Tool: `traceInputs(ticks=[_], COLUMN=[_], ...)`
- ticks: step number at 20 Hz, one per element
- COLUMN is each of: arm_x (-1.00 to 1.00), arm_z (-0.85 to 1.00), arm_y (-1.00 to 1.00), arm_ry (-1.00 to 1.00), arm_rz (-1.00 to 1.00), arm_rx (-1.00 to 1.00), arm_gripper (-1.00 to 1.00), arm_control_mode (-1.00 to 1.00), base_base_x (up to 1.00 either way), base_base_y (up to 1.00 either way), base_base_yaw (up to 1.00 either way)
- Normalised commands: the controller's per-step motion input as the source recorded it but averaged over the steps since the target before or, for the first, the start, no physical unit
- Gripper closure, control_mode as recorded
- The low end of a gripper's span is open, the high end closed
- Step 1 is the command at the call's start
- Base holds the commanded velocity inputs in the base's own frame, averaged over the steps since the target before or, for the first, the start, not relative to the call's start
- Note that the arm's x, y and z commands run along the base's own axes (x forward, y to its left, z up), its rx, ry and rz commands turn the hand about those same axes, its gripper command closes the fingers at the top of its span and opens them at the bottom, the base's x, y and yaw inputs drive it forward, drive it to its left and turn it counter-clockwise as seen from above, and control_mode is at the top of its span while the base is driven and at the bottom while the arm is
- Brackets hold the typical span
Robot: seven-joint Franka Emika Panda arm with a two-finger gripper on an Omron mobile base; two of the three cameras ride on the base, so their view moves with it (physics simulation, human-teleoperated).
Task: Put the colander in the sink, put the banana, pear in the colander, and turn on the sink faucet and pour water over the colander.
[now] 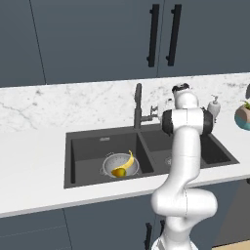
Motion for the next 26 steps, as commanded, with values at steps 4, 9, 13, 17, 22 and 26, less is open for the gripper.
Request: traceInputs(ticks=[4, 9, 13, 17, 22, 26], arm_x=[0.36, 0.16, 0.41, 0.34, 0.27, -0.11], arm_z=[-0.08, -0.18, -0.11, -0.05, -0.15, -0.1], arm_y=[-0.45, -0.24, 0.13, 0.47, 0.46, 0.83], arm_ry=[0.0, 0.0, 0.0, 0.0, 0.0, 0.0], arm_rz=[0.02, 0.0, 0.0, 0.0, 0.01, 0.05], arm_rx=[0.0, 0.0, 0.0, 0.0, 0.0, -0.05], arm_gripper=[-1.0, -1.0, -1.0, -1.0, -1.0, -1.0], arm_control_mode=[-1.0, -1.0, -1.0, -1.0, -1.0, -1.0], base_base_x=[0.0, 0.0, 0.0, 0.0, 0.0, 0.0], base_base_y=[0.0, 0.0, 0.0, 0.0, 0.0, 0.0], base_base_yaw=[0.0, 0.0, 0.0, 0.0, 0.0, 0.0])
